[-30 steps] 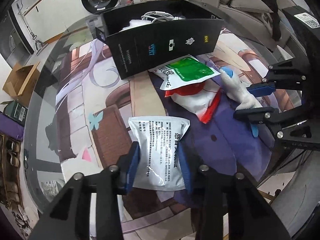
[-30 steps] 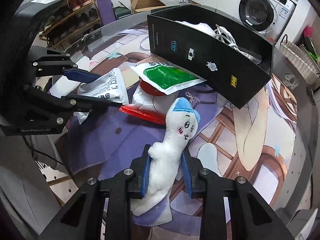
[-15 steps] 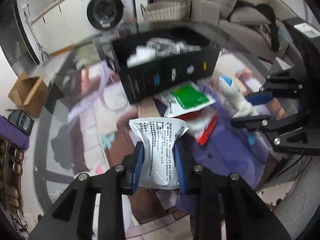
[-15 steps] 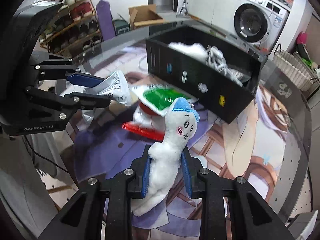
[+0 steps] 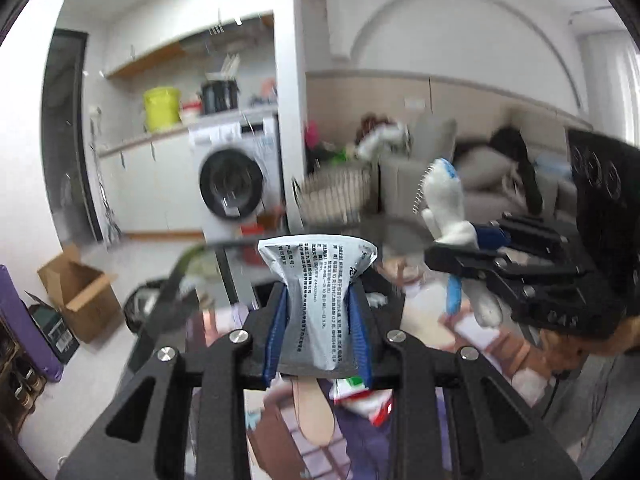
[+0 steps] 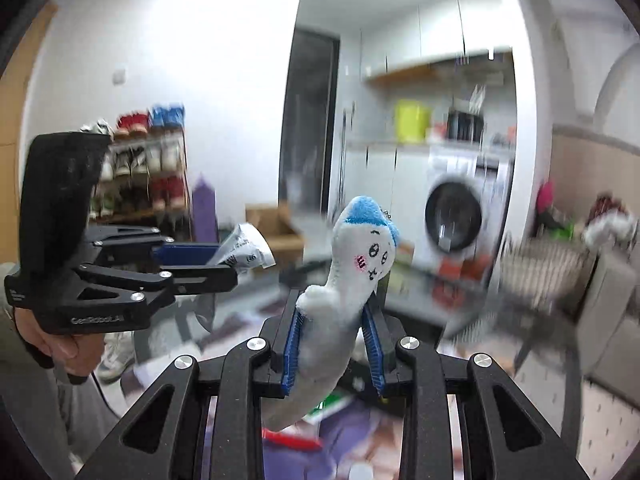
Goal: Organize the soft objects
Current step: 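Lift the plush toy with the right tool while the left lifts the white sachet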
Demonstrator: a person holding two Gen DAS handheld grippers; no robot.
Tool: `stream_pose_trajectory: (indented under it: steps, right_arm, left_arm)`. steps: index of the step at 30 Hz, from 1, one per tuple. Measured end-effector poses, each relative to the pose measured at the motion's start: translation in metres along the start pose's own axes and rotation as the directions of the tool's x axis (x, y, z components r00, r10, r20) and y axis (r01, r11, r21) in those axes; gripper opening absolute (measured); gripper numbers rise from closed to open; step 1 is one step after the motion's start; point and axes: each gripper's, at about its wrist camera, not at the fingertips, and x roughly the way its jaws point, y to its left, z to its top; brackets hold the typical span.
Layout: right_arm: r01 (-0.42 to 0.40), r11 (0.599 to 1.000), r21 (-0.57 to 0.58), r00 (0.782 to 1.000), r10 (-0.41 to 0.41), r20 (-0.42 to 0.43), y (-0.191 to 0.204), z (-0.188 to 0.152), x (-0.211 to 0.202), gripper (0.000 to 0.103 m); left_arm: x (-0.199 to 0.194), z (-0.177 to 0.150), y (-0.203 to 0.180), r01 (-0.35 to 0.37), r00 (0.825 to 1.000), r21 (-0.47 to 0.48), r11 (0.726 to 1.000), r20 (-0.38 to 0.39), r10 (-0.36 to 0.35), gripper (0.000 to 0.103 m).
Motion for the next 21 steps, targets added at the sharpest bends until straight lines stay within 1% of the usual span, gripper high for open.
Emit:
stream_pose_trajectory:
  steps: [3,5,6,8,12,14,21]
  right_arm:
    - [0.015,0.999,-0.044,0.998,-0.012,0.059,0.01,0.006,-0.012,0.028]
    - [0.003,0.999,-0.046,0.998,0.0,0.068,0.013,0.007,-0.014,0.028]
    - [0.006,0.999,-0.049,0.997,-0.003,0.071,0.015,0.007,-0.015,0.028]
    - [0.003,0.999,-0.047,0.997,0.001,0.072,0.016,0.006,-0.014,0.028]
    - [0.01,0.999,-0.044,0.996,-0.006,0.085,0.016,0.007,-0.018,0.029]
    - [0.019,0.999,-0.041,0.995,-0.015,0.096,0.017,0.004,-0.022,0.029]
    - [0.019,0.999,-0.04,0.995,-0.015,0.099,0.016,0.002,-0.024,0.029]
  left_arm:
    - [-0.008,0.002,0.007,-0.007,0.999,-0.012,1.0,0.044,0.008,0.028]
    - [-0.012,0.001,0.01,-0.004,0.998,-0.024,1.0,0.058,0.006,0.028]
    - [-0.015,0.001,0.012,-0.024,0.997,-0.031,0.999,0.074,0.026,0.028]
    - [-0.016,0.001,0.014,-0.018,0.997,-0.032,0.999,0.072,0.02,0.028]
    - [-0.018,0.0,0.019,-0.037,0.995,-0.053,0.998,0.088,0.042,0.028]
    - [-0.018,0.001,0.019,-0.02,0.996,-0.055,0.998,0.083,0.024,0.028]
    - [-0.017,0.0,0.017,-0.017,0.996,-0.053,0.998,0.091,0.022,0.028]
